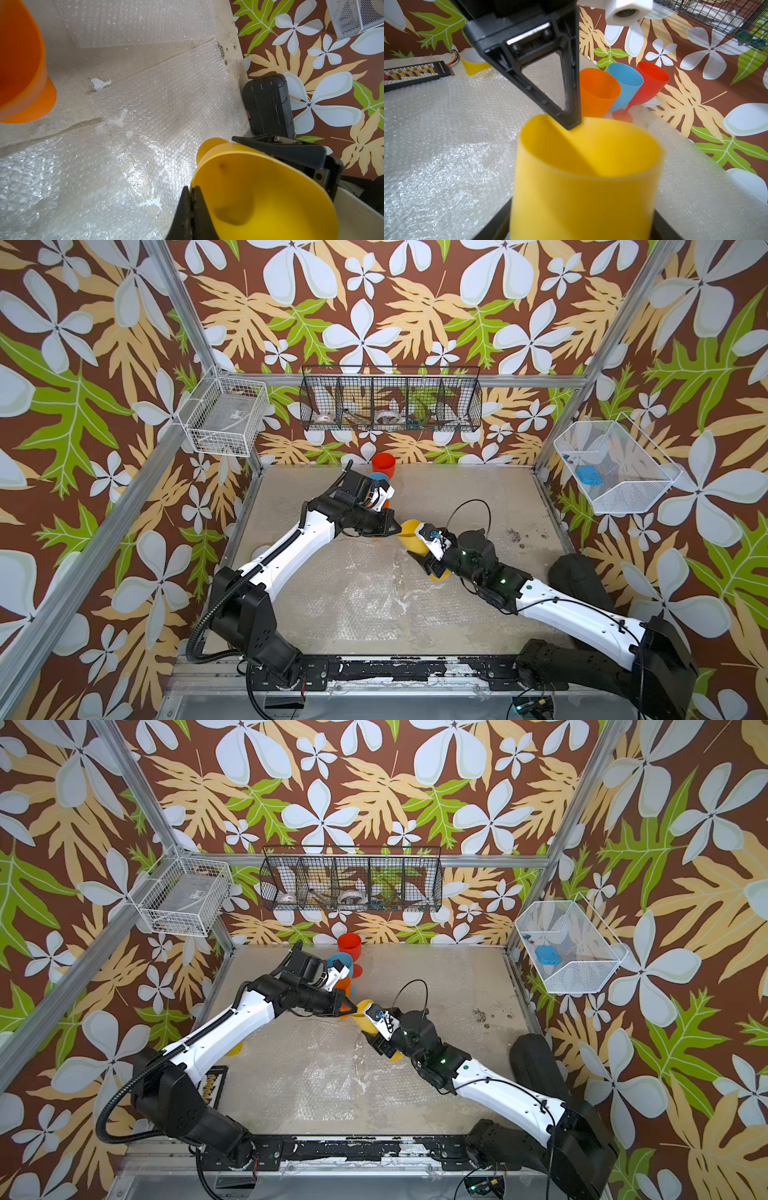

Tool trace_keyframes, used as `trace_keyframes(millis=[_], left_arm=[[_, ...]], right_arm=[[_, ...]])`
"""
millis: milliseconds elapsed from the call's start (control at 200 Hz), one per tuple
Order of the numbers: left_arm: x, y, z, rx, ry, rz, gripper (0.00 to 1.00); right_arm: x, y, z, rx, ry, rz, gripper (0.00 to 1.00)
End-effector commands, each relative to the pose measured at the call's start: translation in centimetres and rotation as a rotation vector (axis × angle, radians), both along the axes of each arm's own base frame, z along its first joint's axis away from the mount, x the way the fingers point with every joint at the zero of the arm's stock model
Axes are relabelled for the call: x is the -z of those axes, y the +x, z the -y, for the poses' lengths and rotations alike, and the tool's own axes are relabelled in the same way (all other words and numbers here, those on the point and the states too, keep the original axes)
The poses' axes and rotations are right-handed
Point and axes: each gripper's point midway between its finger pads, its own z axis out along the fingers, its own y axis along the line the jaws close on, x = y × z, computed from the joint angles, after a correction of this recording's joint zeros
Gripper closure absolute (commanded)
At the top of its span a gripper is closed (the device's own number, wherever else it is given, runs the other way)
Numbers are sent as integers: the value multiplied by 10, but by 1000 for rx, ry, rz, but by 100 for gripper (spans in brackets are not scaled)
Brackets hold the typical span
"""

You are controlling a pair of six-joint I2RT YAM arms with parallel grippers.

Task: Unpack wine glasses from bubble wrap
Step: Place the wine glass at the center of the board.

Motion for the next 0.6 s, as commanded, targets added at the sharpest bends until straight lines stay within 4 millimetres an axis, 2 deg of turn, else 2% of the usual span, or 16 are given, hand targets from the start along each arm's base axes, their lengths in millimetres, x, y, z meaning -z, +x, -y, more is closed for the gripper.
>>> trace_keyframes(millis=[0,265,596], left_arm=[[-2,-15,4,73,-19,-30,100],[-9,-14,4,75,-26,4,100],[-27,11,-7,-35,20,132,100]], right_arm=[[-27,11,-4,27,71,81,32],[-20,14,-7,39,82,54,27],[-13,11,-8,41,119,7,20]])
